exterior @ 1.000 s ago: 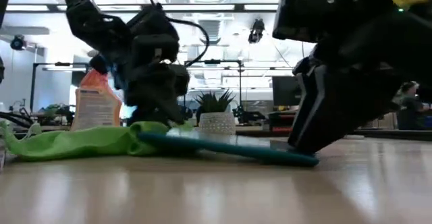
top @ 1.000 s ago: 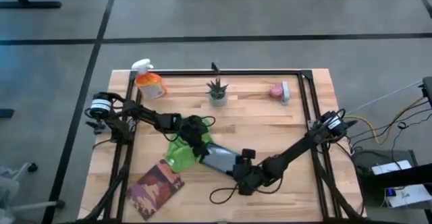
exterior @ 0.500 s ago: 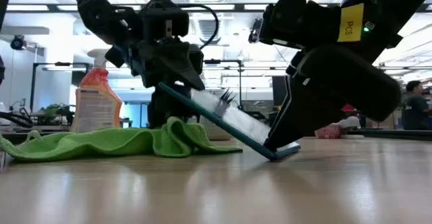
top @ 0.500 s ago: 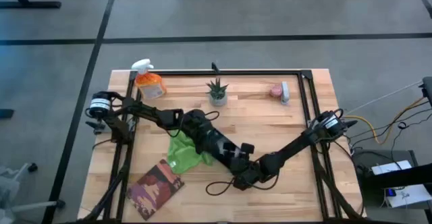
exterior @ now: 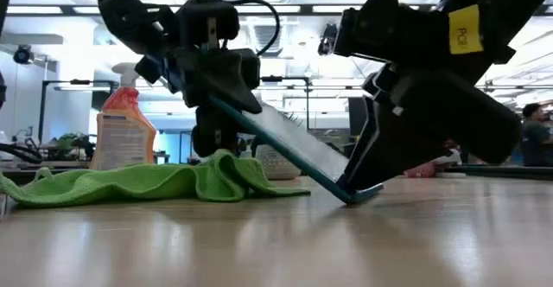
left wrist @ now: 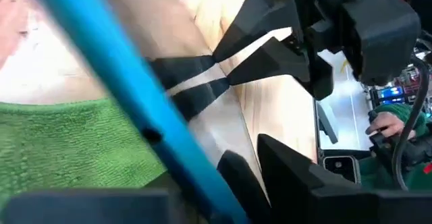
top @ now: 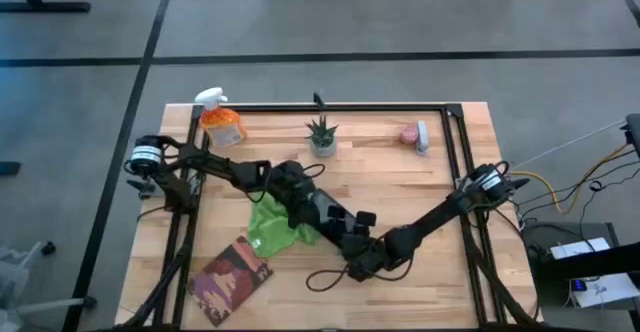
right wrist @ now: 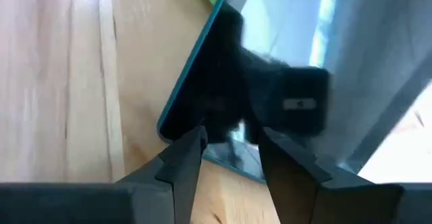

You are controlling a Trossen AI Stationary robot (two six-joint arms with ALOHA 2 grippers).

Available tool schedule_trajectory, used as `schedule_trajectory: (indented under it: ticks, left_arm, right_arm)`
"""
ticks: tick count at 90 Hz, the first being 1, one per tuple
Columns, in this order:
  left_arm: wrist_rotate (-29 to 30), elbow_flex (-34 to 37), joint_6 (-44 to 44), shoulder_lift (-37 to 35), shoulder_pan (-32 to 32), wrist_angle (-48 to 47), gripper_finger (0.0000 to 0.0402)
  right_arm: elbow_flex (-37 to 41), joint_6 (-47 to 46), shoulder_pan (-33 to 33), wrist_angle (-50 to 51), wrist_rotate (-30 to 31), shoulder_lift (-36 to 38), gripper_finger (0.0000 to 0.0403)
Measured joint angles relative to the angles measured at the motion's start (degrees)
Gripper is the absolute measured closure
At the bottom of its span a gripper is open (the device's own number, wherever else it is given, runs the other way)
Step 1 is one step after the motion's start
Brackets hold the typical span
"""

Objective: Apply microfiber cloth
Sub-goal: Spray the front and back of the tablet with the spray bottle

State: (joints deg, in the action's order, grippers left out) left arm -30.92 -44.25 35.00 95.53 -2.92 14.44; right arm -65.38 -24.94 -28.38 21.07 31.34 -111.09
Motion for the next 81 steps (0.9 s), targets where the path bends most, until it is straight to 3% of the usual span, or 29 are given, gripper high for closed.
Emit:
schedule_trajectory:
  ticks: [21,61,81]
  left_arm:
    - [-0.1,0.0,-1.9,-0.1,-0.4,-0.5,0.0389]
    - [-1.4,0.1,-4.6,-3.8,-1.9,-10.1,0.0391]
    - [3.9,1.1,-7.3,-8.4,-1.5,-13.0,0.0391]
  right_arm:
    - [-3.2,3.4,-0.2,5.7,-1.0,1.7,0.0244]
    - [-13.1,6.0,3.4,20.5,1.2,5.1,0.0236]
    - [-11.4,6.7,11.5,23.6,-10.0,12.2,0.0227]
